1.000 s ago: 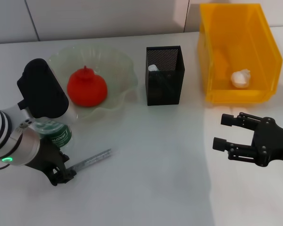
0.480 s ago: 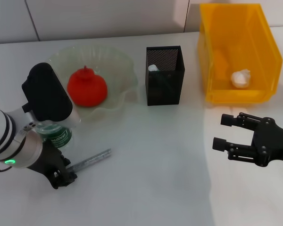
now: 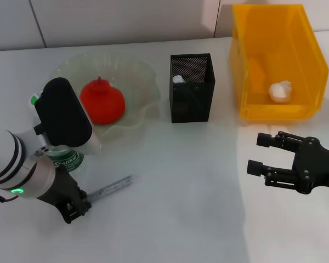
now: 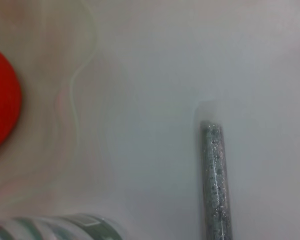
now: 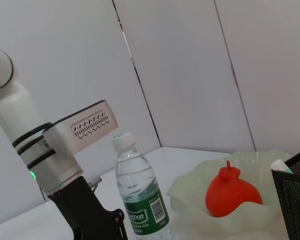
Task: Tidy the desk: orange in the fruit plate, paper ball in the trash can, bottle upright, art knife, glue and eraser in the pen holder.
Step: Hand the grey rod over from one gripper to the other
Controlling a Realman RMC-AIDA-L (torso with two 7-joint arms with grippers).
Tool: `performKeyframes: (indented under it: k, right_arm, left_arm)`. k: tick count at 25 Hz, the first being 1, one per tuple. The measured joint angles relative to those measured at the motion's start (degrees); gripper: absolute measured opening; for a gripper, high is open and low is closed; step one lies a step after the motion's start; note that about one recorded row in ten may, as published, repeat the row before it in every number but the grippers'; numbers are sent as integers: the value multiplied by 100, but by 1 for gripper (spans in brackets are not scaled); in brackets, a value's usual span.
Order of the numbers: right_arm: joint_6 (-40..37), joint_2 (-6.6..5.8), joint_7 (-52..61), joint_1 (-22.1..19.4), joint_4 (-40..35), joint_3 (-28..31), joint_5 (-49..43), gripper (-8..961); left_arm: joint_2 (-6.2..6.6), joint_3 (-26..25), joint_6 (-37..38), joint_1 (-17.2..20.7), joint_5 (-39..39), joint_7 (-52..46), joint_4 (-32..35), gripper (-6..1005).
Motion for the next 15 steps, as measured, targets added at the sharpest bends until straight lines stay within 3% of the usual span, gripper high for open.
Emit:
performKeyframes:
  k: [8, 11, 15]
  right_arm:
    - [-20, 3, 2, -26, 2, 114, 38, 792]
    - [-170, 13, 3, 2, 162, 574, 51, 792]
    - [-760, -82, -157, 85, 529, 1156, 54, 791]
  left_arm:
    - [8, -21, 48, 58, -370, 22, 326, 182]
    - [21, -281, -8, 150, -819, 138, 547, 180]
    - [27, -888, -229, 391, -2097, 704, 656, 178]
